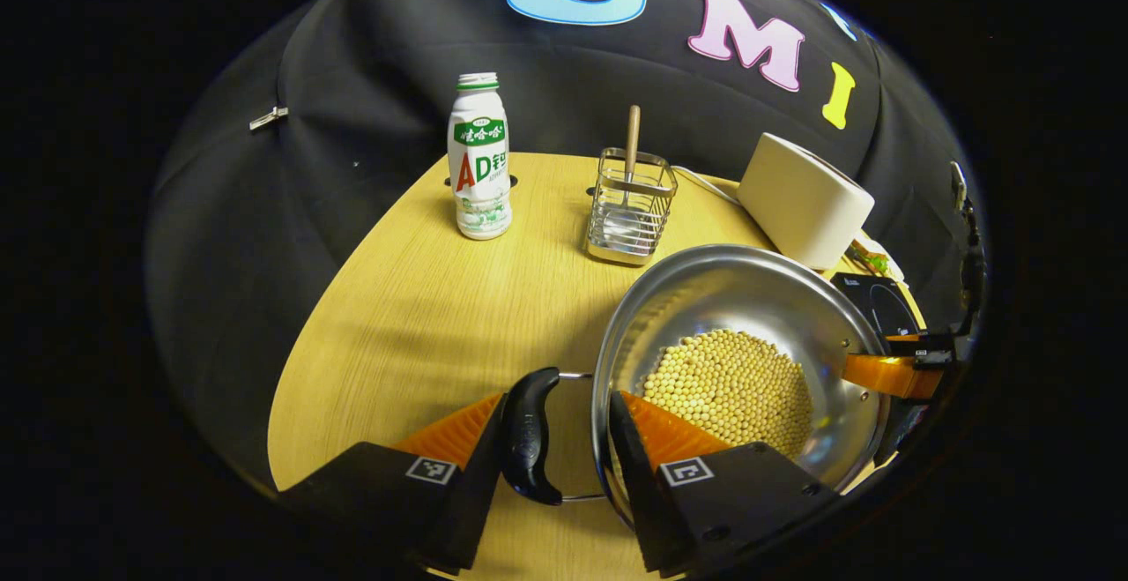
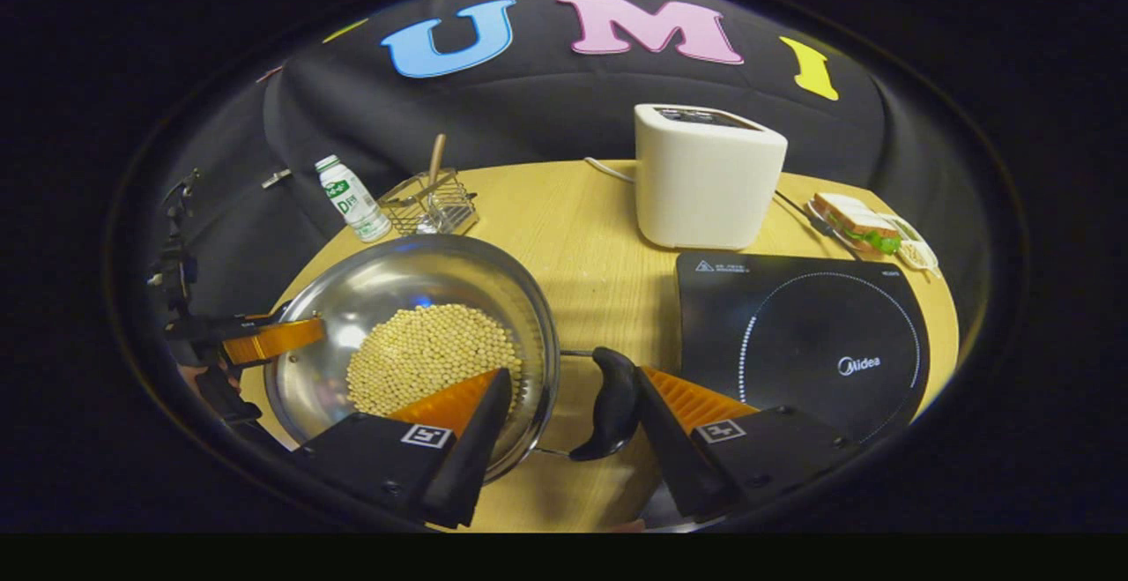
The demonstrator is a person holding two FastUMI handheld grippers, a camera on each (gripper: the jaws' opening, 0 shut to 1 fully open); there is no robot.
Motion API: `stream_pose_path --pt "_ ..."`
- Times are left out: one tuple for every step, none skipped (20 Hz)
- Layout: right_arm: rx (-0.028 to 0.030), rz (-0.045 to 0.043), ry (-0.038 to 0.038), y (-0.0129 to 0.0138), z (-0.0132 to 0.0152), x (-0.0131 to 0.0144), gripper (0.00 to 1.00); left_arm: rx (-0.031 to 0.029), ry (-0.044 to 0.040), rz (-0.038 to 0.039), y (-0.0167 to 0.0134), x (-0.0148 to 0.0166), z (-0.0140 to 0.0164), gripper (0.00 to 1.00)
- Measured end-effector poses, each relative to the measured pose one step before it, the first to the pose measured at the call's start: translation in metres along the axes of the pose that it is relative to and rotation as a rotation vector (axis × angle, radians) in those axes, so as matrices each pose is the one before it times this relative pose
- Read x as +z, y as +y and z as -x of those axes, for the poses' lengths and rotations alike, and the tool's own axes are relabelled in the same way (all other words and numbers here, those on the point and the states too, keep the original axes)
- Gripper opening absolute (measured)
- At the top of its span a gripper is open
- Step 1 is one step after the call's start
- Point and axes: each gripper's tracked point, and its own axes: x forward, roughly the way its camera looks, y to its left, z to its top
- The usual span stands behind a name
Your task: First push the handle of the pot to place it horizontally, then grasp the pot with both hands and set it on the induction cooktop.
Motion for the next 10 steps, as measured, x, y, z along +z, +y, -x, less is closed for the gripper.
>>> stream_pose_path --pt "-0.01751 -0.00258 -0.00772 -0.00306 -0.00232 0.00082 0.84 0.00263 -0.00055 -0.00356 0.00005 -0.00120 0.00041 0.68" --pt "-0.01338 -0.00691 -0.00189 -0.00392 -0.00261 0.00068 0.70 -0.00190 -0.00380 0.00008 0.00047 0.00066 -0.00041 0.68" --pt "-0.00514 -0.01383 -0.00135 0.00109 0.00069 0.00019 0.65 -0.00329 0.00227 0.00572 -0.00058 -0.00329 -0.00101 0.68" --pt "-0.00307 -0.00409 -0.00136 -0.00014 -0.00105 0.00089 0.66 -0.00352 0.00557 0.00604 -0.00059 -0.00320 0.00037 0.67" --pt "-0.00163 0.00586 0.00404 -0.00055 -0.00117 0.00007 0.65 0.00088 -0.00206 0.00568 -0.00003 0.00141 -0.00065 0.67" --pt "-0.00094 -0.00494 0.00324 0.00097 0.00067 0.00175 0.58 0.00361 0.00718 -0.00422 0.00012 -0.00139 0.00072 0.66" --pt "0.00192 0.00900 0.01246 -0.00004 -0.00157 0.00016 0.59 0.00913 -0.00064 -0.00378 -0.00030 0.00013 0.00176 0.65" --pt "-0.00138 0.00801 0.00874 0.00005 0.00452 -0.00119 0.55 0.01094 0.00055 0.00655 -0.00011 0.00147 0.00186 0.63" --pt "0.00601 0.00505 0.00870 0.00018 -0.00071 -0.00072 0.55 0.00923 -0.00802 0.00443 -0.00089 0.00111 0.00368 0.61" --pt "0.00839 0.00039 0.00298 0.00077 0.00379 0.00021 0.55 0.00789 -0.00692 0.00228 -0.00011 0.00147 0.00568 0.59"
